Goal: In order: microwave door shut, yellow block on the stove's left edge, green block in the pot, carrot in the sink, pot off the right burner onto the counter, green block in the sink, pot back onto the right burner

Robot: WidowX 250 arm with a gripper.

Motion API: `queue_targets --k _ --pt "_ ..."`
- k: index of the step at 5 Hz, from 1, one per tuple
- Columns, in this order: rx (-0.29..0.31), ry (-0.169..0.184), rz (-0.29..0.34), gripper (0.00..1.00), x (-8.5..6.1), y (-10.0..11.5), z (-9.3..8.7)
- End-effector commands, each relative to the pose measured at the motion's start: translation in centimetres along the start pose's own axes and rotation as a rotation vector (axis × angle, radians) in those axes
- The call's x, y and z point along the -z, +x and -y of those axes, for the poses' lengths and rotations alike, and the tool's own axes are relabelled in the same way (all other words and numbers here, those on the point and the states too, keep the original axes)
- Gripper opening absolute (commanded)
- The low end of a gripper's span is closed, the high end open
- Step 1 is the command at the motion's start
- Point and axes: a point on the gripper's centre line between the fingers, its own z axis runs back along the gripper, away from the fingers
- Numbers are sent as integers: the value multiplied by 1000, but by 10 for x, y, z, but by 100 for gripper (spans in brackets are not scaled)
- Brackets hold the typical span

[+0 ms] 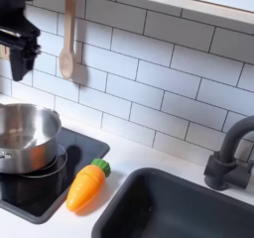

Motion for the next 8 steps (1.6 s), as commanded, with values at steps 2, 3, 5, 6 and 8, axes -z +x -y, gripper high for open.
queue_targets --k 2,3,5,6,8 --pt "-201 91 -55 100 7 -20 -58" --pt "-242 103 -64 100 8 -26 -66" --pt "-358 105 -111 100 10 -34 -79" --pt "-372 109 -112 100 9 -35 -82" --pt "-370 109 -112 100 9 -35 -82"
